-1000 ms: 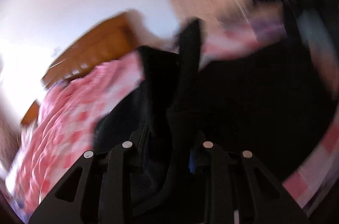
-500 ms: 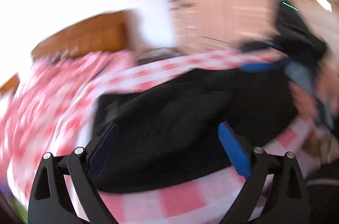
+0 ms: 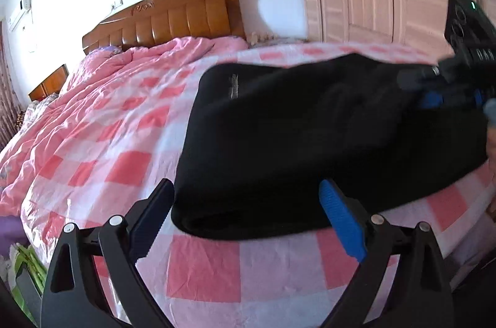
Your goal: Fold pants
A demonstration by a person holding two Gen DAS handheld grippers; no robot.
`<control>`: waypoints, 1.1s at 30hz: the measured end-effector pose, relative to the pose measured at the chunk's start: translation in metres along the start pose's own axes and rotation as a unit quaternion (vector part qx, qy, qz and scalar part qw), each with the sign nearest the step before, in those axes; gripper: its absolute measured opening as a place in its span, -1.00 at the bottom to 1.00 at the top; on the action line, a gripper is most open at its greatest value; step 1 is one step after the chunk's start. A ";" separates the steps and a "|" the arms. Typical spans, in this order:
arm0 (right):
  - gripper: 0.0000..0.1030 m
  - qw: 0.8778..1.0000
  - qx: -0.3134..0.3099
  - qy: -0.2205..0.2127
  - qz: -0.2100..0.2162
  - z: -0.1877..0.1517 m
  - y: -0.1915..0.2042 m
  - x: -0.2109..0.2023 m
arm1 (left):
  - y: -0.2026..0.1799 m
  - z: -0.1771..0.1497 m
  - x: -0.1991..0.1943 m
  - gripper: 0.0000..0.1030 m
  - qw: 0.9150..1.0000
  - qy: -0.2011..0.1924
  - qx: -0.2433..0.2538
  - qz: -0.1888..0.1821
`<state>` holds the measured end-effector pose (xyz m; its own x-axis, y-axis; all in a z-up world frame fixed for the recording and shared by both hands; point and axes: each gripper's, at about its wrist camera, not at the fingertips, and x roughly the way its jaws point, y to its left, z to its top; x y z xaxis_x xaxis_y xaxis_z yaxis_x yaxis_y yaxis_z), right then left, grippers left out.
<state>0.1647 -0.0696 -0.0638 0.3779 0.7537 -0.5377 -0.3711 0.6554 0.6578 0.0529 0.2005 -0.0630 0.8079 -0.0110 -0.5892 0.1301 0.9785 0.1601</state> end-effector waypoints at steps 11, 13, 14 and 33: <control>-0.82 0.993 -0.091 -0.064 -0.043 -0.007 0.031 -0.050 | 0.013 -0.001 0.006 0.83 0.999 0.003 0.007 0.042; -0.82 0.996 -0.056 -0.043 -0.059 -0.020 0.006 -0.042 | 0.014 -0.003 0.010 0.83 0.999 0.011 0.006 0.044; -0.82 0.997 -0.037 -0.032 -0.066 -0.025 -0.008 -0.035 | 0.014 -0.004 0.014 0.83 0.999 0.017 0.006 0.045; 0.90 0.998 -0.013 -0.012 -0.059 -0.005 -0.023 -0.040 | 0.011 -0.005 0.010 0.89 0.997 0.008 0.031 0.073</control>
<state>0.1539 -0.1141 -0.0601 0.4402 0.6705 -0.5973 -0.3451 0.7404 0.5768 0.0593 0.2117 -0.0711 0.8118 0.1337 -0.5685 0.0483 0.9547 0.2935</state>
